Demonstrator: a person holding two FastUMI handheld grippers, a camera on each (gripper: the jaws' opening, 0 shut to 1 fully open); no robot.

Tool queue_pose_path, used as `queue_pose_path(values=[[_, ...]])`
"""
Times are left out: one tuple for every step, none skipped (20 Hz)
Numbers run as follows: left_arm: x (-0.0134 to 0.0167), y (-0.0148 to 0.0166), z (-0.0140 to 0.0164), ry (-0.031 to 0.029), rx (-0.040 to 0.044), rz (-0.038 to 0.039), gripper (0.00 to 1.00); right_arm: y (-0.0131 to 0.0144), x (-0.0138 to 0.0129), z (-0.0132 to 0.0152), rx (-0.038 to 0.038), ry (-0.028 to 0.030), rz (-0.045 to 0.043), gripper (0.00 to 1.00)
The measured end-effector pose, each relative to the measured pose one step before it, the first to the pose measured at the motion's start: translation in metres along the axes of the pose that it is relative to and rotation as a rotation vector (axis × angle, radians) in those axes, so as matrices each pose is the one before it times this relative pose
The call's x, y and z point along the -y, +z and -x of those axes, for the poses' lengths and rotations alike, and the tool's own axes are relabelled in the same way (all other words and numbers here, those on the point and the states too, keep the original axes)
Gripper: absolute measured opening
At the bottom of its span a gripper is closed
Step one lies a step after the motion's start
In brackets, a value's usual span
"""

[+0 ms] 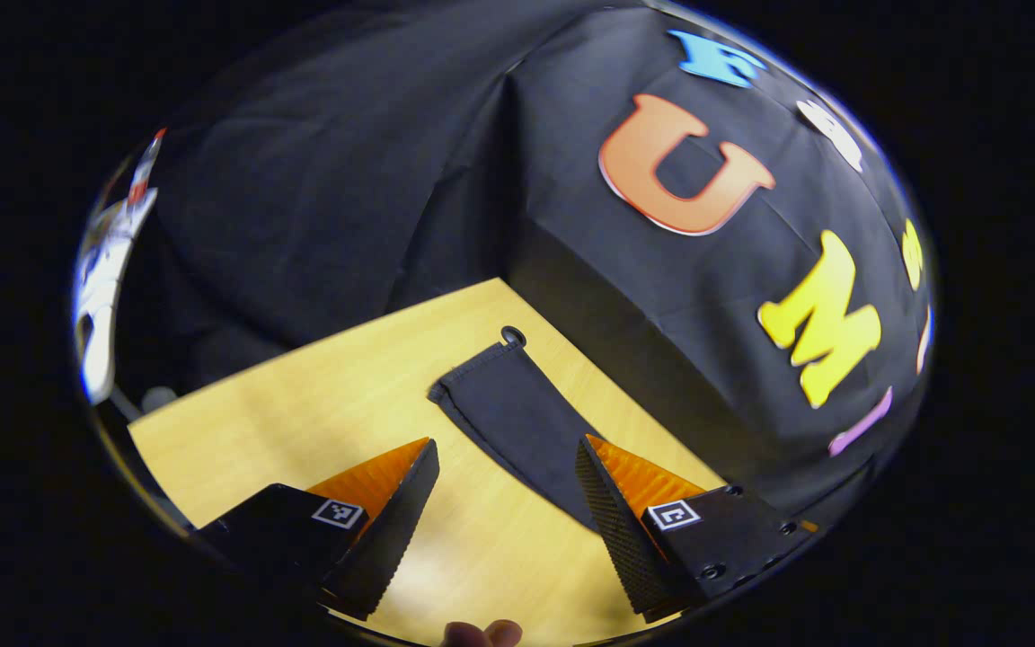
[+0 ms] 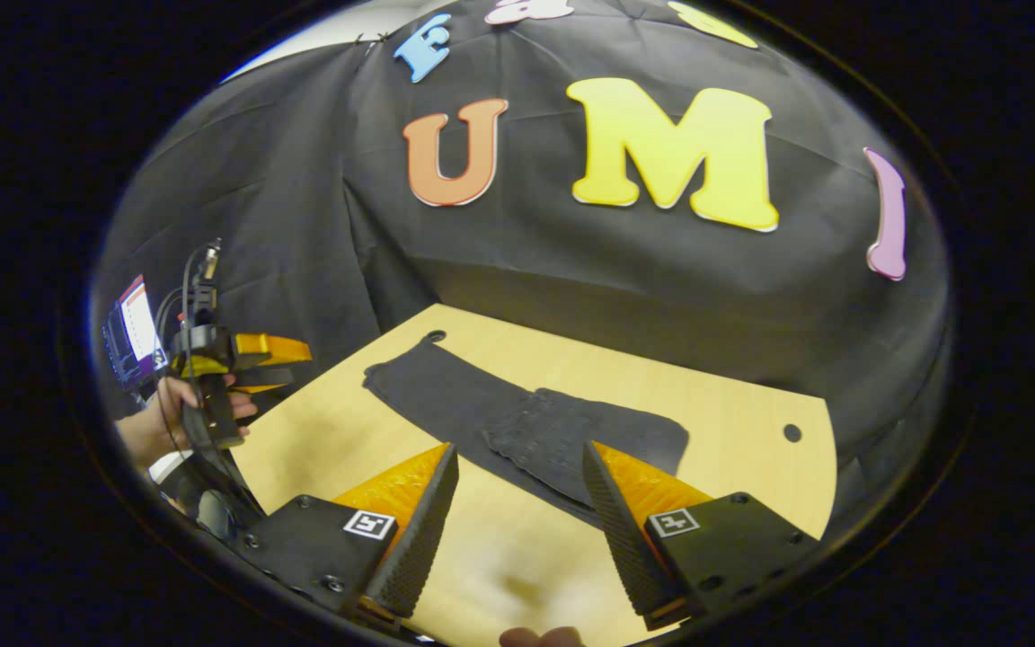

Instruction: Grasp the waist and the cuffs of the jeans and fold them to make the two legs overlap; first hold the waist and fold one-third of the jeans toward the cuffs, then hold the cuffs and fold the remaining one-third in the same direction to finish folding.

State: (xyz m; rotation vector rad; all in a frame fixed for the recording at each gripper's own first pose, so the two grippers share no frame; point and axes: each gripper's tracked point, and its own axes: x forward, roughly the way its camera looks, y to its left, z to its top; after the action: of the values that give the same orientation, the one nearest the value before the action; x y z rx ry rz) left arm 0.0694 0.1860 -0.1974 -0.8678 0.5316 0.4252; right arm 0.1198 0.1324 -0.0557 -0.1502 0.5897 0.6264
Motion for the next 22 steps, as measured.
queue_pose_path(values=[[-0.00376,0.00188,-0.0157,0.00724,-0.02805,0.09335,0.99,-0.00002,0.00914,0.00898,-0.00154,-0.00686,-0.02766,0.86],[-0.00612,0.00118,-0.01689,0.03833,-0.02627,0.06701,0.99,-0.00127,0.01107,0.00547,-0.00432,-0.00756,-0.04119,0.85],[-0.00647,0.00167,-0.01505,0.04751,-0.02056,0.02814,0.99,-0.00076,0.01155,0.00469,-0.00723,-0.01239,-0.04351,0.85],[-0.00601,0.00102,-0.01366,0.04878,-0.02045,0.00557,0.99,0.00082,0.01285,0.00398,-0.007,-0.01915,-0.03298,0.86],[-0.00495,0.00501,-0.01623,0.04688,-0.02513,0.00866,0.99,0.00071,0.01451,0.0015,-0.00464,-0.02795,-0.01975,0.89],[-0.00564,-0.00302,-0.01593,0.05696,-0.02479,0.01254,0.99,-0.00137,0.01169,-0.00048,-0.00233,-0.02082,-0.01031,0.86],[-0.00462,-0.00254,-0.01551,0.04156,-0.03651,0.00342,0.99,-0.00266,0.01161,0.00032,-0.00471,-0.01403,0.00062,0.89],[0.00353,-0.00529,-0.00975,-0.0046,-0.04214,0.01245,0.99,-0.00612,0.015,0.00078,-0.01076,-0.02503,-0.00291,0.89],[0.00216,-0.00175,-0.01056,-0.00355,-0.02856,0.0206,0.99,-0.00524,0.01845,-0.00065,-0.01749,-0.02758,-0.02469,0.86],[0.00251,0.00284,-0.00797,0.00049,-0.01,0.02297,0.99,-0.00622,0.01335,0.00163,-0.02098,-0.01725,-0.04451,0.86],[0.00226,0.00539,-0.00548,0.00599,-0.00232,0.02018,0.99,-0.00542,0.01362,0.00023,-0.01753,-0.01677,-0.05465,0.89],[-0.00003,0.00671,-0.0073,0.0083,-0.00703,0.01946,0.99,-0.00319,0.01301,-0.00076,-0.01429,-0.01249,-0.05316,0.89],[-0.0044,0.00527,-0.00556,0.019,-0.00553,0.0149,1.0,-0.00213,0.01036,-0.00232,-0.01219,-0.01413,-0.04158,0.86],[-0.00296,0.0019,-0.00359,0.02024,-0.00752,0.00891,0.99,-0.00176,0.00952,-0.00053,-0.00718,-0.01579,-0.02861,0.91],[-0.00168,0.00258,-0.00158,0.01523,-0.00116,0.00333,0.98,0.00008,0.00812,-0.00282,-0.0028,-0.00975,-0.0237,0.93],[-0.00108,0.00358,-0.00303,0.01903,0.00516,-0.0021,0.99,0.00029,0.00588,-0.00114,-0.00219,-0.00566,-0.02636,0.86],[0.00164,0.00372,-0.00693,0.0135,0.00517,-0.00581,0.98,0.00166,0.0042,-0.0005,0.00044,-0.00076,-0.02747,0.86],[0.0031,0.00225,-0.00414,0.00307,-0.00043,-0.00615,0.98,0.00104,0.00327,-0.0004,0.00013,0.00177,-0.02744,0.93],[0.00283,0.00227,-0.00484,0.00653,-0.00498,-0.00901,0.99,-0.00029,0.00143,-0.00178,-0.00147,0.00187,-0.01749,0.93],[-0.00072,0.00096,-0.00275,0.01847,-0.00845,-0.00708,0.99,-0.0015,0.00226,-0.00226,-0.00329,-0.00525,-0.00683,0.93],[0.00226,0.00249,-0.00117,0.00866,0.00065,-0.00777,0.98,-0.00068,0.00243,-0.00001,-0.00022,-0.00474,0.00006,0.93],[0.00126,0.00066,-0.00181,0.01107,-0.00166,-0.01533,1.0,-0.00176,-0.00038,0.00038,-0.0006,-0.00516,0.00246,0.93]])
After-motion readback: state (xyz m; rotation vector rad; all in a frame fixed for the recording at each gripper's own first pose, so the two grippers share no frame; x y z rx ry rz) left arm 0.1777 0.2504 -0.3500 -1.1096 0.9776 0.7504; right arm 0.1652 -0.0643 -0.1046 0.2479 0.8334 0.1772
